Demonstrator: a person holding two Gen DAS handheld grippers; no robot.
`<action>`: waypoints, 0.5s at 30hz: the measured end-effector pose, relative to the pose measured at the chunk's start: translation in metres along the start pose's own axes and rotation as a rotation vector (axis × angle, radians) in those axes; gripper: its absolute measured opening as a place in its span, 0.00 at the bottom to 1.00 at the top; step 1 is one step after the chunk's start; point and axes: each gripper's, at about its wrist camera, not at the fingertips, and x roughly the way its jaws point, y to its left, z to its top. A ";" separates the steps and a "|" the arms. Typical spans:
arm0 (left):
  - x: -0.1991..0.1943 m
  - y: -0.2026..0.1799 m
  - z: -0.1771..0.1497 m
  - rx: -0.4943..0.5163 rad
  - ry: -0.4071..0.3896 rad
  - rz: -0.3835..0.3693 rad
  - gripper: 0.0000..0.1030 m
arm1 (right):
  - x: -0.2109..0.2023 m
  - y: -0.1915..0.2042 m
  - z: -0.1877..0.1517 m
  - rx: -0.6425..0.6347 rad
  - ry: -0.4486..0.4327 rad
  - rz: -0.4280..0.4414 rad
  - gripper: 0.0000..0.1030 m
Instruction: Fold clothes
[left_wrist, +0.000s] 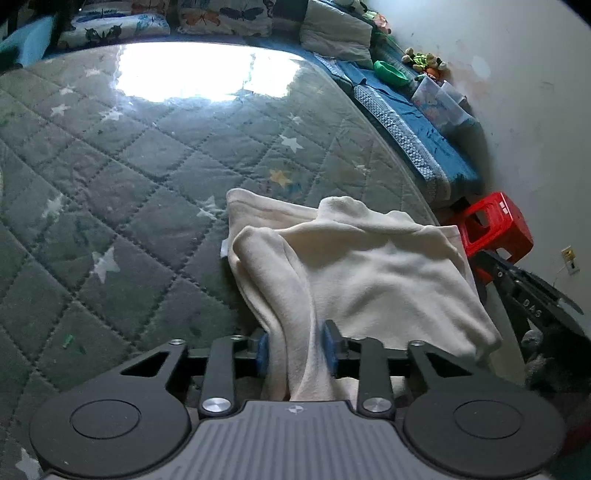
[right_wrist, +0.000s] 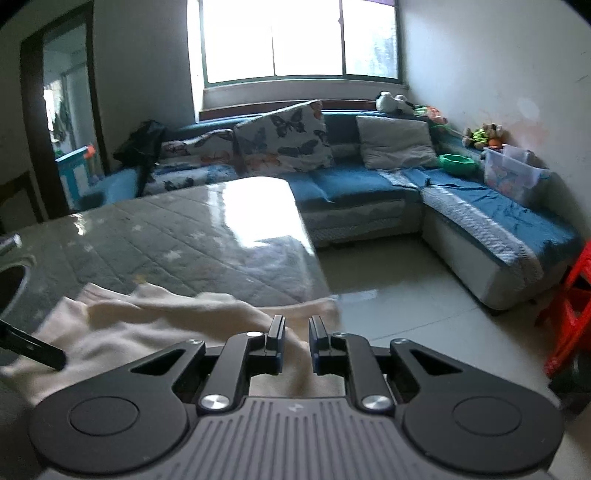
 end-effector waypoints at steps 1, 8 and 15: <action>-0.001 -0.001 0.000 0.008 -0.009 0.017 0.43 | 0.001 0.002 0.001 0.001 0.000 0.010 0.14; -0.005 0.007 0.003 0.010 -0.038 0.051 0.51 | 0.015 0.017 0.006 0.003 0.017 0.059 0.20; -0.004 0.009 0.005 0.029 -0.041 0.073 0.55 | 0.043 0.030 0.009 0.000 0.055 0.060 0.21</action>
